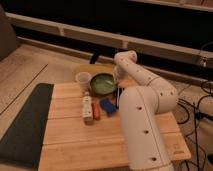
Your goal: Pick up the ceramic bowl
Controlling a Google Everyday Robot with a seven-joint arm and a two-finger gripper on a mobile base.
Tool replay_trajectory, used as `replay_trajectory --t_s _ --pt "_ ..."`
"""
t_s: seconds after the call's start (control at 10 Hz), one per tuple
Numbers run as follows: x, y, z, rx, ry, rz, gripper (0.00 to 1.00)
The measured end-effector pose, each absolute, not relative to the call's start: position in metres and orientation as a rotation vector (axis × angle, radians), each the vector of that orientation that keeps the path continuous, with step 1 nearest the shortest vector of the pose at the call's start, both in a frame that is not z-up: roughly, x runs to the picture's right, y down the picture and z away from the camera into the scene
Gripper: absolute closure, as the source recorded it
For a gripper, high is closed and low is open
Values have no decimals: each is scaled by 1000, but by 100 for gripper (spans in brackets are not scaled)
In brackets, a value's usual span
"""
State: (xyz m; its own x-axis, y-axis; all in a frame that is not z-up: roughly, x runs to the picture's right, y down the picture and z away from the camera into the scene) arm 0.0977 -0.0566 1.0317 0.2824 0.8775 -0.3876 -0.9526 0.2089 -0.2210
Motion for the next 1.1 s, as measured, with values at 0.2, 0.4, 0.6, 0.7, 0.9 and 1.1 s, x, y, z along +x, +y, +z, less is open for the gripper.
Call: replay_trajectory --t_s 0.2,0.4,0.6,0.7,0.9,1.1 --pt "95 -85 1023 -405 157 1278 100" --pt "87 -115 1011 -354 108 1264 100" --pt "75 -139 995 -318 51 1251 100" --pt "67 -147 988 -310 27 1240 100" --pt "68 -160 967 -271 40 1212 100" --pt "80 -173 942 -223 62 1201 100"
